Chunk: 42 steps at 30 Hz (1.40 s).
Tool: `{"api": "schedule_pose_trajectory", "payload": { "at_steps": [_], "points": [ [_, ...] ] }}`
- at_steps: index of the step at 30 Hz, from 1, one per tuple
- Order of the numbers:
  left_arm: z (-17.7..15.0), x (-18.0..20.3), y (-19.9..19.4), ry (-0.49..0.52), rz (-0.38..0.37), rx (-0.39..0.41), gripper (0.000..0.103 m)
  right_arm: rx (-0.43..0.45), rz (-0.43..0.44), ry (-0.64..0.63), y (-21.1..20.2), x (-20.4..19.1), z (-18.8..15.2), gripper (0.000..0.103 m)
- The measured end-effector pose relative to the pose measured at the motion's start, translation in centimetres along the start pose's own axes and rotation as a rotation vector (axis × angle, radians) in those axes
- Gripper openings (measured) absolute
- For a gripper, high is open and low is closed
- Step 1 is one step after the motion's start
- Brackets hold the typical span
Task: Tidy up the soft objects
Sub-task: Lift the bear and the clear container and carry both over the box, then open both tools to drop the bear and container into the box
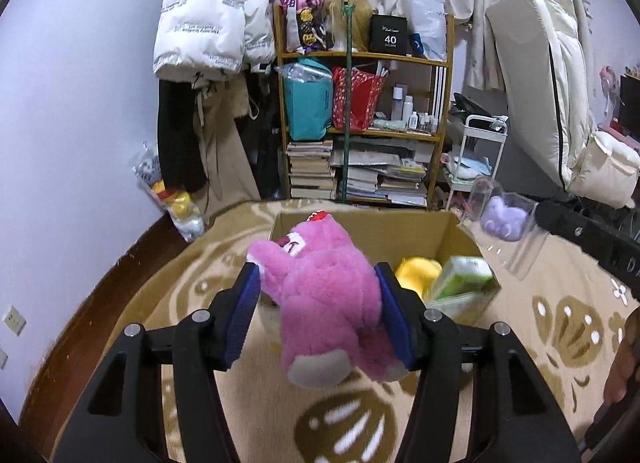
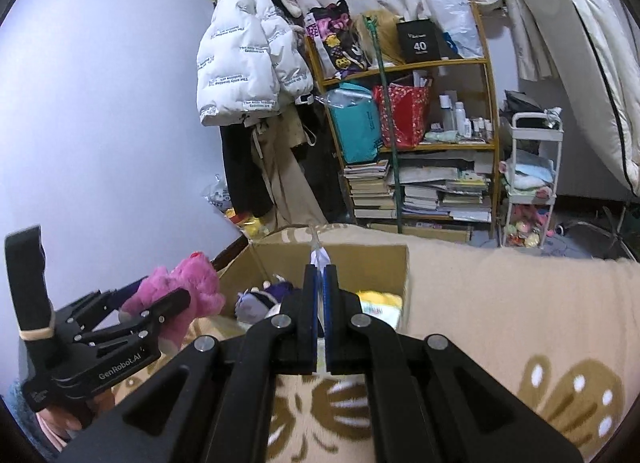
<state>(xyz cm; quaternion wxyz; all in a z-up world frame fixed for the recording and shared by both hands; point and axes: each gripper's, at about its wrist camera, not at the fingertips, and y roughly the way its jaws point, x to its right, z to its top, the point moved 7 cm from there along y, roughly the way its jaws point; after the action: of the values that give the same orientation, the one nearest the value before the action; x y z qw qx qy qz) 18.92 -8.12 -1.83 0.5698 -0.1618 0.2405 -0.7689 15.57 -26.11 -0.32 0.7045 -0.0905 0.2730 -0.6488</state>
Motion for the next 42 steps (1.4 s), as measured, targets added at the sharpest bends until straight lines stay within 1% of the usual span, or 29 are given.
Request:
{"api": "schedule_pose_trajectory", "payload": {
  "at_steps": [3, 6, 9, 11, 13, 15, 16, 19, 20, 22, 27, 28, 29, 30, 31, 32, 34, 35, 36, 37, 39, 40, 42],
  "points": [
    [1.0, 0.0, 1.5, 0.004, 0.012, 0.002, 0.057, 0.004, 0.009, -0.019, 1.8, -0.4, 0.6, 0.003],
    [1.6, -0.4, 3.7, -0.011, 0.022, -0.018, 0.058, -0.010, 0.021, -0.021, 3.4, -0.4, 0.4, 0.003],
    [1.3, -0.6, 6.2, -0.013, 0.028, -0.064, 0.059, -0.047, 0.022, -0.022, 5.1, -0.2, -0.7, 0.003],
    [0.9, -0.8, 7.6, -0.013, 0.045, -0.093, 0.063, -0.076, 0.030, -0.024, 6.1, -0.1, -1.7, 0.003],
    [0.5, -1.0, 8.4, -0.020, 0.057, -0.107, 0.063, -0.103, 0.036, -0.026, 6.9, 0.1, -2.6, 0.003],
    [0.3, -1.1, 8.9, -0.025, 0.066, -0.114, 0.066, -0.110, 0.045, -0.024, 7.4, 0.1, -3.1, 0.004],
    [0.2, -1.1, 9.0, -0.023, 0.066, -0.119, 0.070, -0.117, 0.056, -0.019, 7.6, 0.1, -3.2, 0.004],
    [0.0, -1.4, 8.8, -0.004, 0.084, -0.114, 0.073, -0.113, 0.074, -0.011, 7.6, 0.2, -3.2, 0.007],
    [0.0, -1.4, 8.6, 0.002, 0.089, -0.112, 0.078, -0.110, 0.077, -0.009, 7.5, 0.2, -3.2, 0.007],
    [0.0, -1.6, 8.1, 0.001, 0.095, -0.107, 0.085, -0.098, 0.079, -0.004, 7.1, 0.2, -3.0, 0.008],
    [0.2, -2.1, 6.2, -0.010, 0.090, -0.109, 0.087, -0.080, 0.068, -0.014, 5.9, -0.1, -2.3, 0.009],
    [0.2, -2.3, 5.7, -0.008, 0.094, -0.105, 0.091, -0.075, 0.064, -0.019, 5.4, -0.2, -2.2, 0.010],
    [0.2, -2.5, 4.9, -0.004, 0.101, -0.096, 0.095, -0.071, 0.061, -0.020, 5.0, -0.2, -2.1, 0.017],
    [0.3, -2.6, 4.2, -0.003, 0.108, -0.085, 0.096, -0.068, 0.060, -0.020, 4.6, -0.3, -1.9, 0.028],
    [0.3, -2.7, 3.7, -0.001, 0.112, -0.082, 0.096, -0.064, 0.057, -0.019, 4.1, -0.3, -1.9, 0.035],
    [0.2, -2.7, 3.3, 0.001, 0.114, -0.085, 0.096, -0.053, 0.053, -0.018, 3.4, -0.4, -1.8, 0.043],
    [0.1, -2.7, 2.2, 0.002, 0.109, -0.097, 0.096, -0.032, 0.046, -0.018, 2.0, -0.6, -1.6, 0.048],
    [0.0, -2.7, 1.7, 0.003, 0.106, -0.097, 0.096, -0.026, 0.041, -0.017, 1.5, -0.6, -1.5, 0.054],
    [-0.1, -2.6, 0.9, 0.006, 0.103, -0.092, 0.097, -0.018, 0.040, -0.016, 0.9, -0.7, -1.4, 0.061],
    [-0.2, -2.6, 0.3, 0.008, 0.104, -0.088, 0.097, -0.007, 0.039, -0.012, 0.2, -0.8, -1.3, 0.065],
    [-0.5, -2.7, -0.9, 0.013, 0.103, -0.081, 0.097, 0.007, 0.041, -0.008, -0.9, -1.0, -1.0, 0.075],
    [-0.8, -2.8, -1.8, 0.012, 0.101, -0.075, 0.097, 0.012, 0.038, -0.008, -1.4, -1.2, -1.0, 0.078],
    [-1.1, -3.0, -3.2, 0.007, 0.099, -0.063, 0.097, 0.025, 0.025, -0.010, -2.6, -1.4, -0.9, 0.092]
  ]
}}
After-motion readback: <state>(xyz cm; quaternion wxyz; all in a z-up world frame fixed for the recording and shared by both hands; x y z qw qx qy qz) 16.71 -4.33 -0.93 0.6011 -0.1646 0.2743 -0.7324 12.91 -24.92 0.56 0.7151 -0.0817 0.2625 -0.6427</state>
